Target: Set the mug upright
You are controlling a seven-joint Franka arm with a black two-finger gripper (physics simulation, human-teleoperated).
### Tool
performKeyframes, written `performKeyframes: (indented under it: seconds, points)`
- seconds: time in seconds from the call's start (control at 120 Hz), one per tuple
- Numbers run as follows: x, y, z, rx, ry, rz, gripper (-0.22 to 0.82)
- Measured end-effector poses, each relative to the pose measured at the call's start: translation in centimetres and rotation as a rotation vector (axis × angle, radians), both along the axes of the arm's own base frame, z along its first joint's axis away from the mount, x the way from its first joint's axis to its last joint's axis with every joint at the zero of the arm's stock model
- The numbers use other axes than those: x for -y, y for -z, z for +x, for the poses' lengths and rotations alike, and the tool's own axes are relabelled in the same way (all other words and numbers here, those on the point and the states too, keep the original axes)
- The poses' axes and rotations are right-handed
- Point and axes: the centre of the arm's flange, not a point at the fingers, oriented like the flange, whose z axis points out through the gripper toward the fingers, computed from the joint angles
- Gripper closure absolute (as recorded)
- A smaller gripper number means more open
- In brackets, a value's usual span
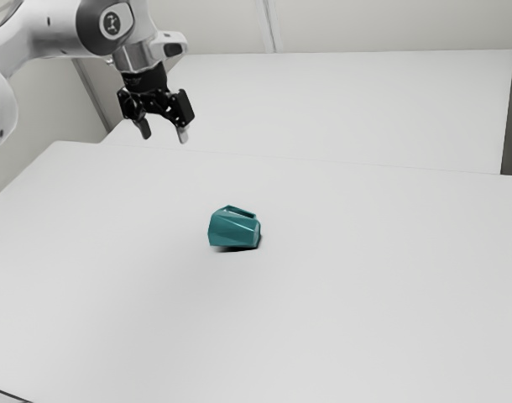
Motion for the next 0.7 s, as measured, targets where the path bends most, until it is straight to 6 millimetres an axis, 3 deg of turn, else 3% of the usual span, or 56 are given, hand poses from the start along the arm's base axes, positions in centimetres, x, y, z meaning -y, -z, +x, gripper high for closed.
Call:
performKeyframes:
  seconds: [0.175, 0.483, 0.558, 0.7]
  points:
    - [0.0, 0.5, 0.1, -0.010, 0.017, -0.004, 0.00]
    - [-0.8, 8.1, -0.2, -0.133, -0.004, -0.085, 0.00]
    - [-1.8, 9.9, -0.5, -0.158, -0.040, -0.144, 0.00]
    - [-3.6, 11.4, -0.4, -0.166, -0.104, -0.249, 0.00]
